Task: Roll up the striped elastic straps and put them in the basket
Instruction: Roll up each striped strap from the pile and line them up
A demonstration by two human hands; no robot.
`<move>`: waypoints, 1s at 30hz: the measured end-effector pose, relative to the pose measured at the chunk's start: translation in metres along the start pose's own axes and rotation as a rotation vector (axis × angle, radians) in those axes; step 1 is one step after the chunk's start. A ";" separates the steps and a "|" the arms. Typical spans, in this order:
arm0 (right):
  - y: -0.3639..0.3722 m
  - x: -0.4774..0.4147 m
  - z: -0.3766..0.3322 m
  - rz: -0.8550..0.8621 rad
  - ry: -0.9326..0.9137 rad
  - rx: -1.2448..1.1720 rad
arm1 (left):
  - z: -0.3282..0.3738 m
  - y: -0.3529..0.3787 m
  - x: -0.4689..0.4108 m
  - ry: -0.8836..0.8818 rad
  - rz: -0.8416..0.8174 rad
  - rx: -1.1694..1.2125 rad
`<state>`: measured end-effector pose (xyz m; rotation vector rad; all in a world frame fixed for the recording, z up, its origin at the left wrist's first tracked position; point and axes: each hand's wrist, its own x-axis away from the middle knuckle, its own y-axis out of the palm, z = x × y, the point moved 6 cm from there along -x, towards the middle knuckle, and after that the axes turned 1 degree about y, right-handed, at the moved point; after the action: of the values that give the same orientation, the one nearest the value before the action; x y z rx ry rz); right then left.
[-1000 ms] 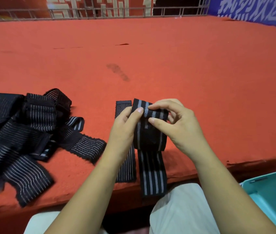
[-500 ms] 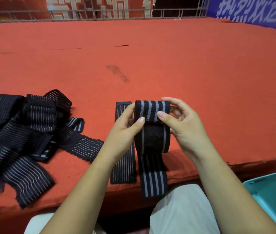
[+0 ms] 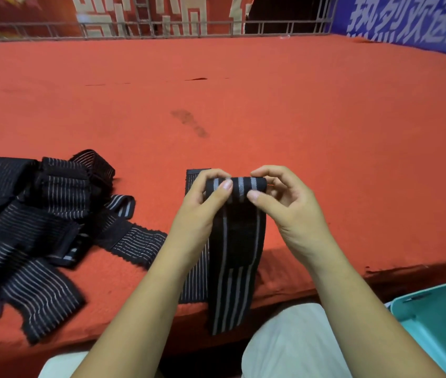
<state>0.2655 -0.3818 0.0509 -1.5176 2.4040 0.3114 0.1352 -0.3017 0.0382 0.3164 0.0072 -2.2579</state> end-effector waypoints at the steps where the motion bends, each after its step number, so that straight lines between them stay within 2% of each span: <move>1: -0.001 -0.001 0.003 0.015 0.032 -0.014 | -0.001 0.000 0.001 0.005 -0.031 0.021; 4: 0.002 -0.001 0.010 0.030 0.119 -0.002 | -0.001 -0.002 0.003 0.028 -0.069 0.047; 10: 0.003 -0.003 0.016 0.036 0.171 -0.020 | -0.005 -0.005 0.003 0.052 -0.020 0.064; 16: 0.002 -0.005 0.013 0.009 0.153 -0.053 | -0.005 -0.009 0.003 0.060 -0.026 0.036; 19: 0.001 -0.003 0.010 0.038 0.087 -0.038 | -0.010 -0.009 0.001 -0.036 -0.035 -0.077; 25: 0.009 0.003 0.005 -0.007 -0.027 0.013 | -0.016 -0.012 -0.004 -0.235 0.015 -0.305; 30: 0.010 0.004 0.010 -0.021 -0.012 0.031 | -0.014 -0.013 -0.001 -0.192 0.053 -0.206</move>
<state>0.2562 -0.3773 0.0401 -1.5224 2.3713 0.2763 0.1294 -0.2910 0.0234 -0.0097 0.1284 -2.2040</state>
